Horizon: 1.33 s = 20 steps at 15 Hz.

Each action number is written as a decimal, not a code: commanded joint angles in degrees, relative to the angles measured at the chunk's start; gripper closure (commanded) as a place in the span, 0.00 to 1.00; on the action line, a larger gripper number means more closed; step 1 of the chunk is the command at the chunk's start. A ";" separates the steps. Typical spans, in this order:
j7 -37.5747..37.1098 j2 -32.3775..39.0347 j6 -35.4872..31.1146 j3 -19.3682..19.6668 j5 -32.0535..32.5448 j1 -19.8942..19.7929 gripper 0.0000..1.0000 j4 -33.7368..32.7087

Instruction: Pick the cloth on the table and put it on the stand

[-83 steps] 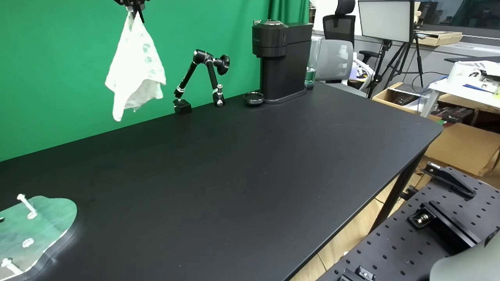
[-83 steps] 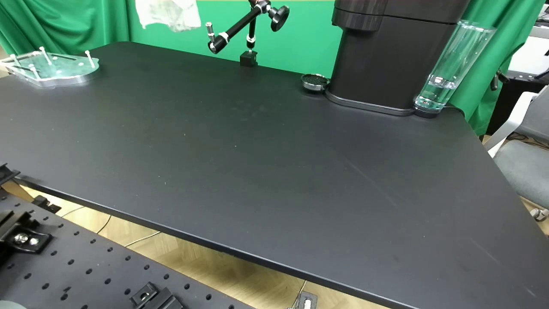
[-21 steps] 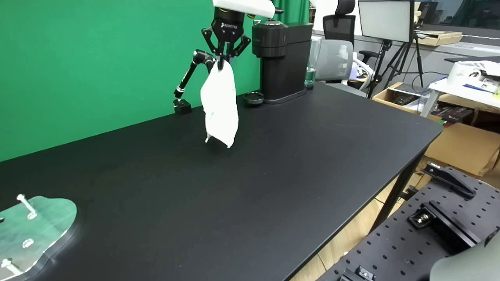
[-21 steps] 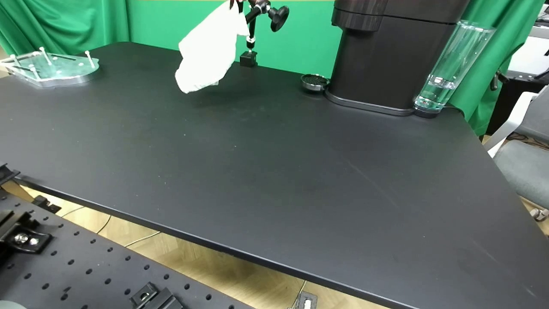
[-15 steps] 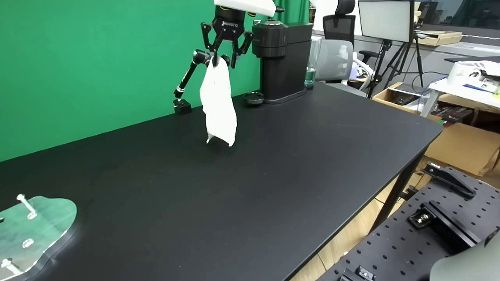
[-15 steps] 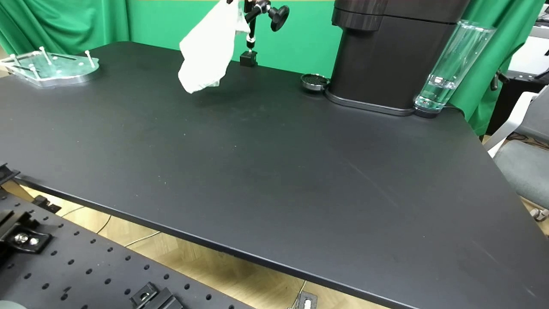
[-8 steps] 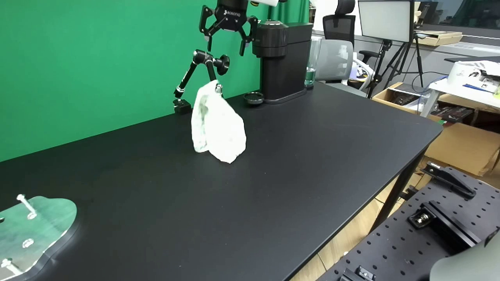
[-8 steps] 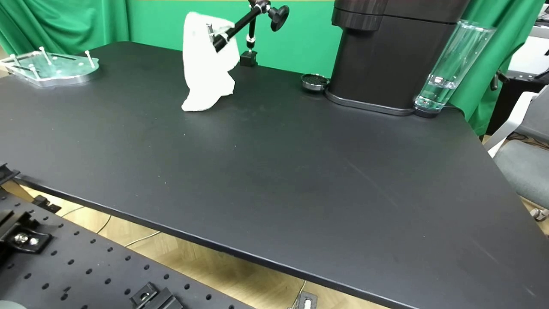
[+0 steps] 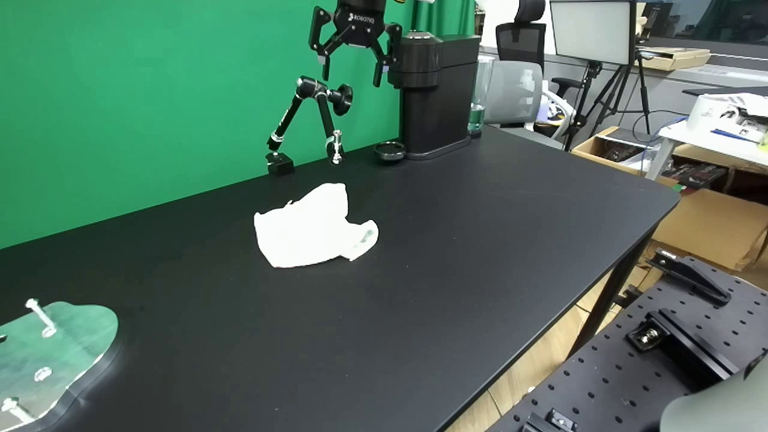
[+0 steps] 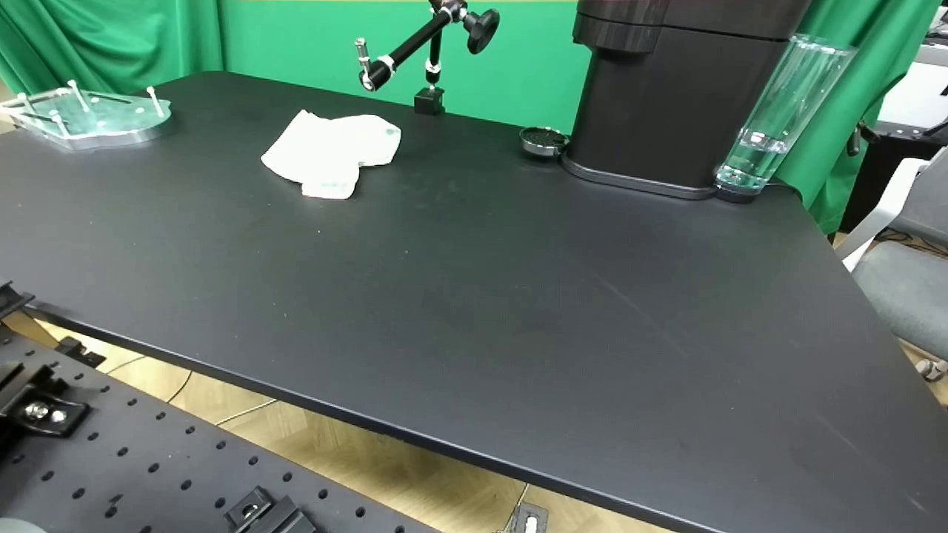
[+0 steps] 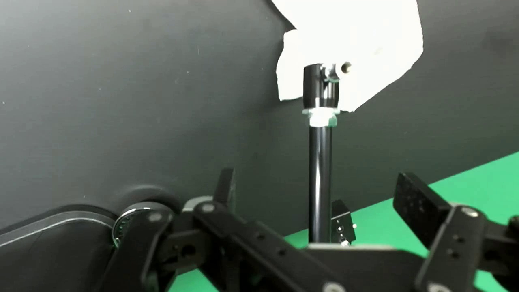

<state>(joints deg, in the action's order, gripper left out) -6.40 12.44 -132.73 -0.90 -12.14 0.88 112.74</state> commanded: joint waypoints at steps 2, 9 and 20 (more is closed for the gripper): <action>2.58 -3.70 3.74 -1.14 3.70 1.38 0.00 5.77; 2.73 -2.18 5.05 -2.35 5.90 2.80 0.00 5.59; 3.47 -1.11 4.01 -2.39 10.87 3.66 0.00 6.03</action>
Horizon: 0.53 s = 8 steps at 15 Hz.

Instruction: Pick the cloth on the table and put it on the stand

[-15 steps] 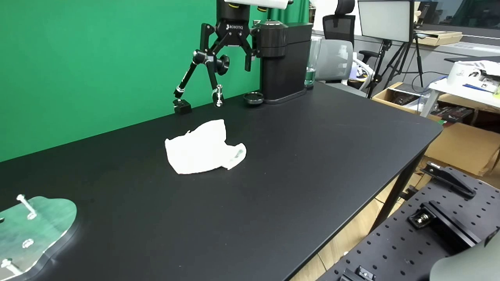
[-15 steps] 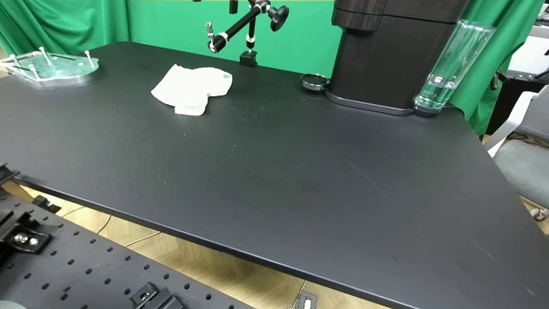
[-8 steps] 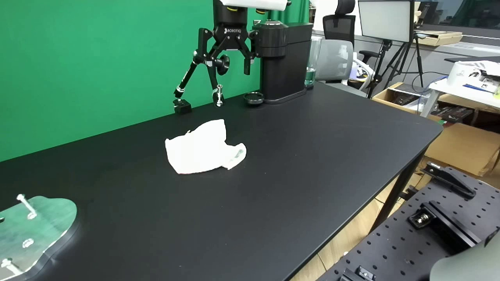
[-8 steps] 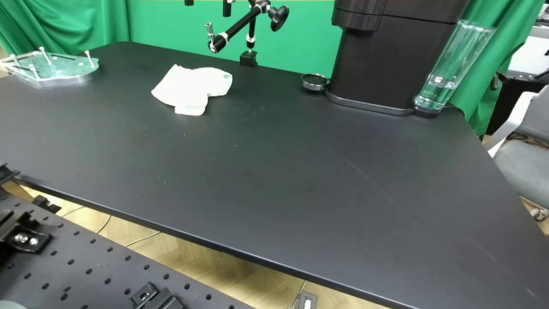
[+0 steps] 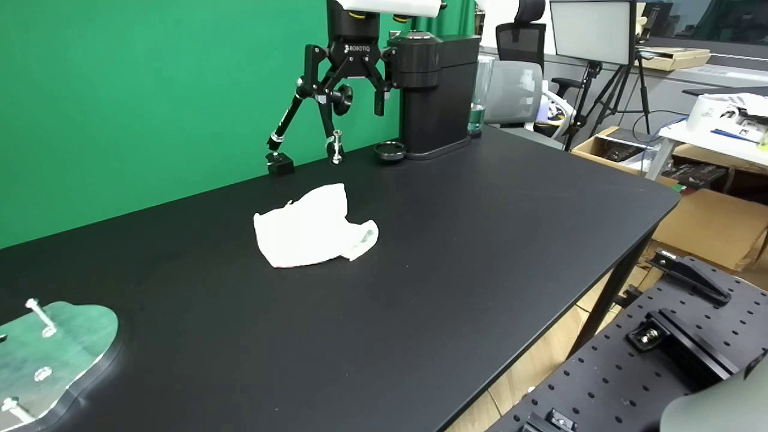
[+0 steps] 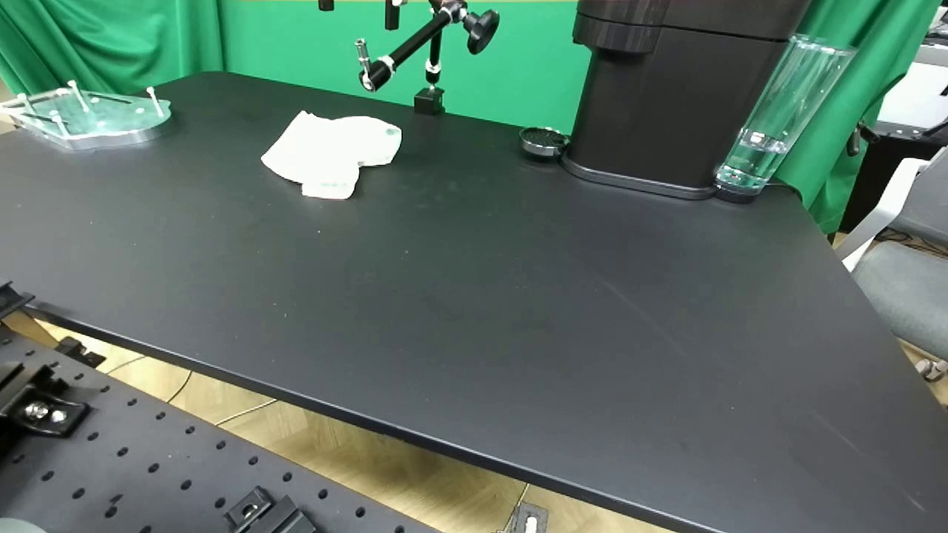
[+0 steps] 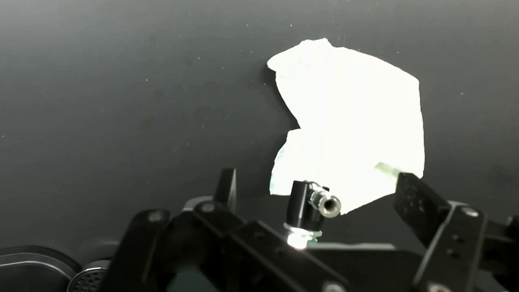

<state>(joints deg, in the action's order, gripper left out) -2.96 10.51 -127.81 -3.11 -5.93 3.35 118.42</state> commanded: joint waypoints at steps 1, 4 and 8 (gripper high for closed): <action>0.75 1.55 -0.92 -0.41 7.09 1.75 0.00 0.35; -0.44 4.38 -3.50 -0.76 16.39 4.52 0.00 0.77; -1.80 8.69 -9.87 -0.40 26.53 8.10 0.00 1.36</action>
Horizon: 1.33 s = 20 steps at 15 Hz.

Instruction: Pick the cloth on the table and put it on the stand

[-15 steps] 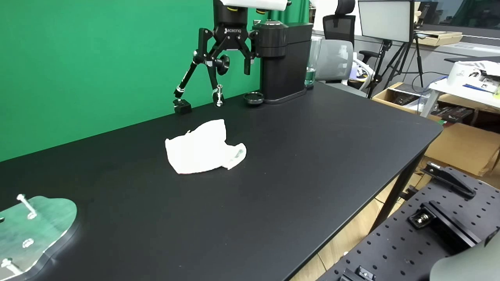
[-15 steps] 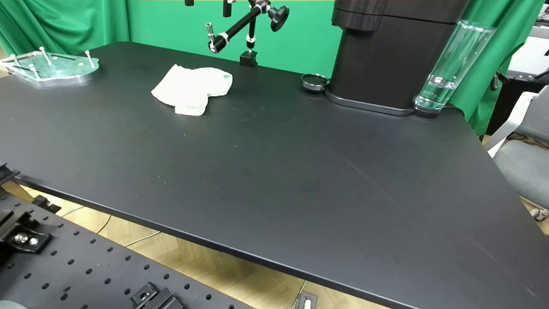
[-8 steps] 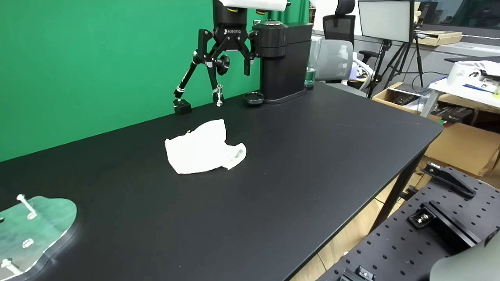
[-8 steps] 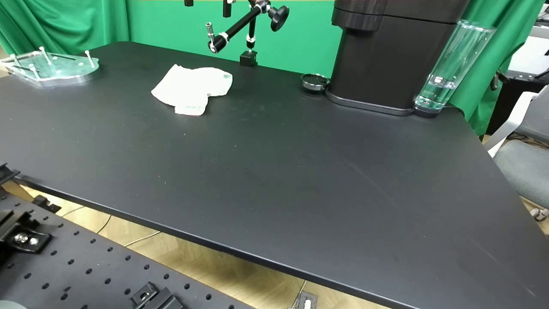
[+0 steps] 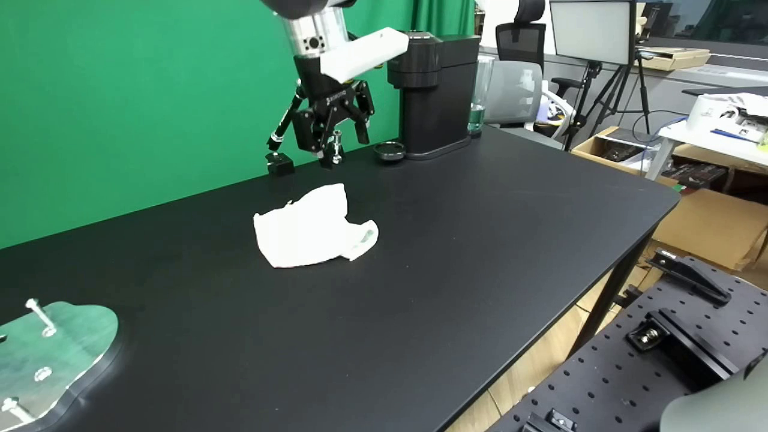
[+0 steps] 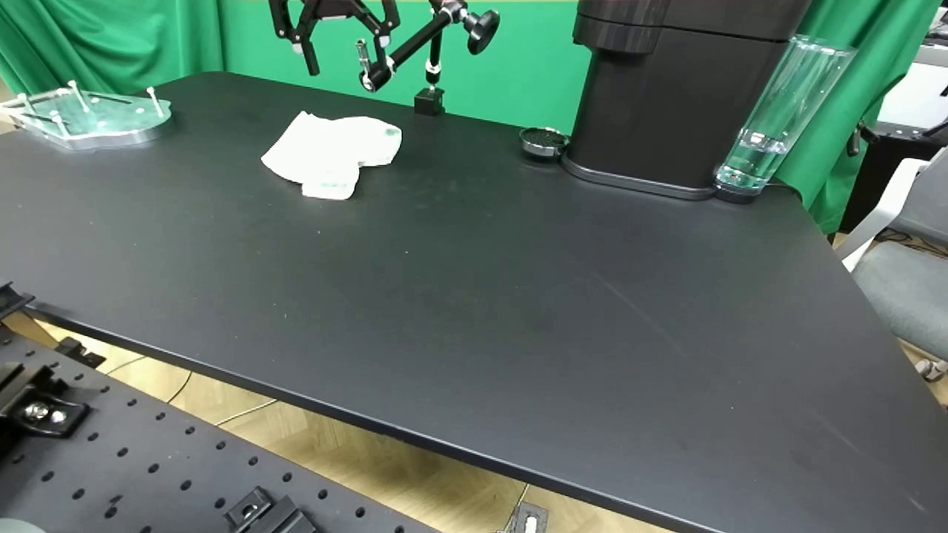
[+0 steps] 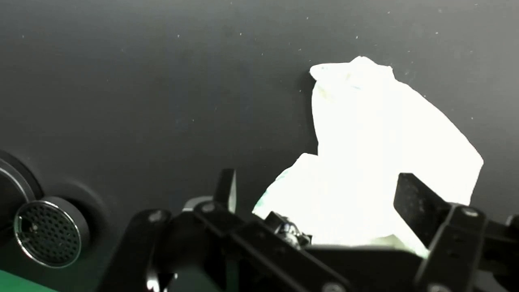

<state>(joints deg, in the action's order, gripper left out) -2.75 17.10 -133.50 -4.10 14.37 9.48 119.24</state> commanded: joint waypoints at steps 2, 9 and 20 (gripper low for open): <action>-4.10 4.42 -9.30 1.59 10.44 3.39 0.00 0.61; -17.74 7.60 -16.02 5.76 15.44 6.61 0.00 0.15; -22.87 2.12 -12.29 7.13 18.70 8.90 0.00 -4.59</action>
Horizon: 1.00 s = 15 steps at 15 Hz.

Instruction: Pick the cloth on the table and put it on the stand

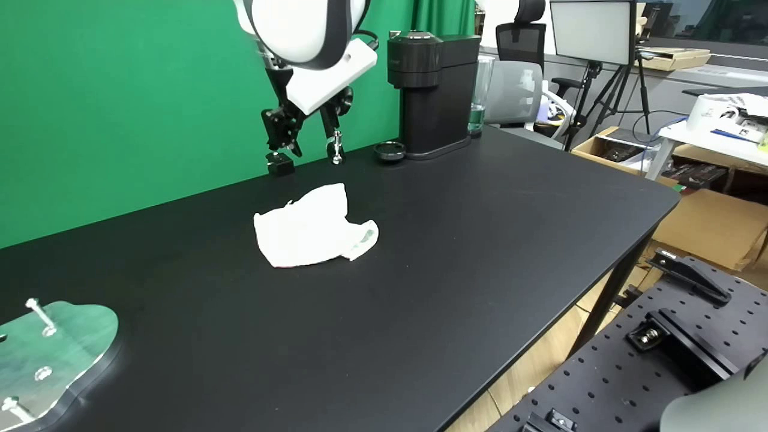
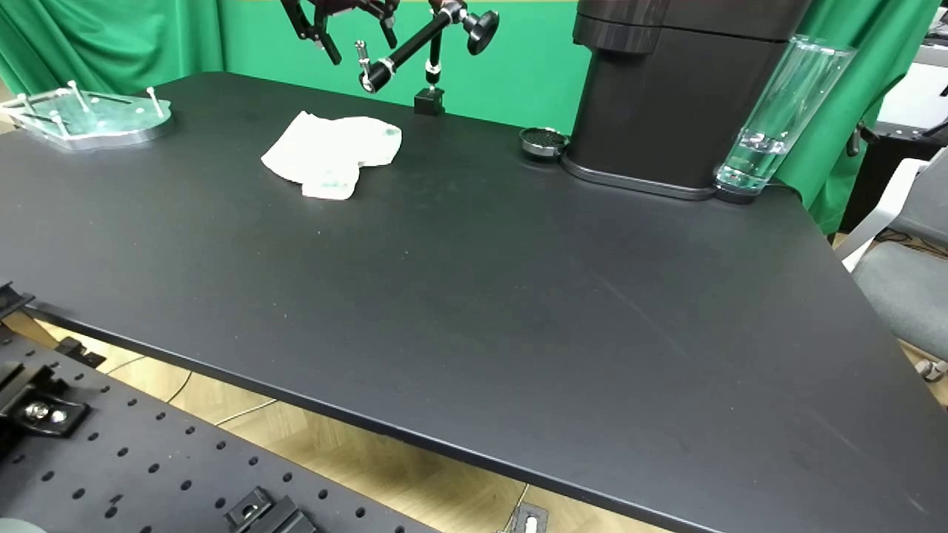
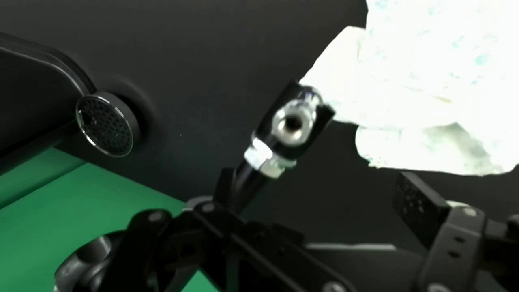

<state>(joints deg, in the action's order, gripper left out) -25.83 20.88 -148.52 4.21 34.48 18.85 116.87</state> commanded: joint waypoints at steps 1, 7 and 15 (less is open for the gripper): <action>1.35 -1.48 2.98 -1.94 -2.85 -0.99 0.00 -3.07; 13.04 3.53 6.14 -7.39 -15.03 -2.83 0.00 -7.57; 28.14 13.68 11.73 -10.71 -19.99 -3.77 0.00 -13.91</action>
<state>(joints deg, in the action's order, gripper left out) -3.14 30.85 -140.58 -5.19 15.36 16.29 107.69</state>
